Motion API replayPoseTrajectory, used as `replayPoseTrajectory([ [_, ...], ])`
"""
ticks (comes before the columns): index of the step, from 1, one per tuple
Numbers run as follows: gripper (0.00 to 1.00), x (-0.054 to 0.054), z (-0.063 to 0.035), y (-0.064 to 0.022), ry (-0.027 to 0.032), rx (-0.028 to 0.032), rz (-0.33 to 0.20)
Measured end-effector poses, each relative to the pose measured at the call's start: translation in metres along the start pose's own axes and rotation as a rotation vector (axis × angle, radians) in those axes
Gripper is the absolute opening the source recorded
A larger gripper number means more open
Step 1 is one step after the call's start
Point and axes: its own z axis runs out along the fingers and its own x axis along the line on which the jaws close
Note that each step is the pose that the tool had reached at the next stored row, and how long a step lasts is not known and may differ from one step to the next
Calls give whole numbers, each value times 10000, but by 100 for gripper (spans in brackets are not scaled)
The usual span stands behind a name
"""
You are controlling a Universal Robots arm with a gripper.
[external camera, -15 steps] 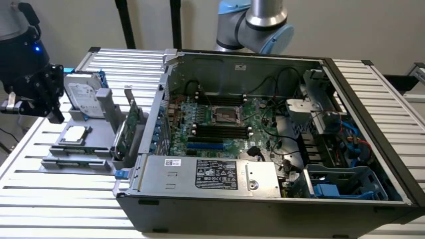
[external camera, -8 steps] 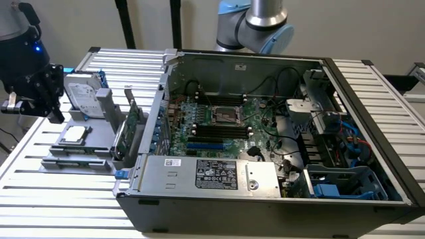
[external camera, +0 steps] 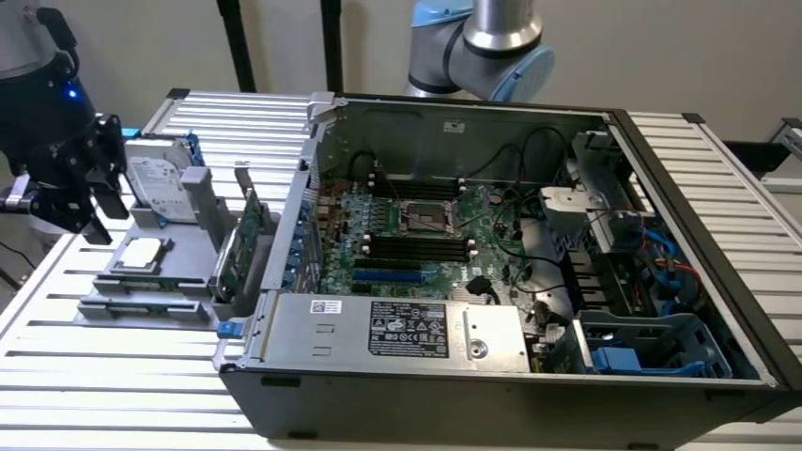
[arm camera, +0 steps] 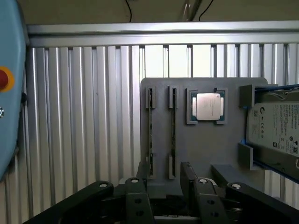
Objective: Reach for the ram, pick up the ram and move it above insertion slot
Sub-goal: 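Pick up the ram and move it above insertion slot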
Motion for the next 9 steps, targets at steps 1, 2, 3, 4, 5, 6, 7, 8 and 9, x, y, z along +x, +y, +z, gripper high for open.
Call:
replayPoseTrajectory([
  [1, 42, 0, 18, -1, 0, 6, 0],
  [2, 42, 0, 36, -1, -1, 9, -1],
  [3, 42, 0, 54, -2, 0, 9, -1],
  [4, 42, 0, 73, -2, 0, 9, 0],
  [5, 42, 0, 91, -3, 1, 8, 0],
  [6, 42, 1, 109, -3, 1, 9, 1],
  [7, 42, 1, 128, -3, 0, 9, 2],
  [8, 42, 1, 146, -4, 0, 10, 1],
  [9, 42, 1, 163, -5, 0, 9, 0],
])
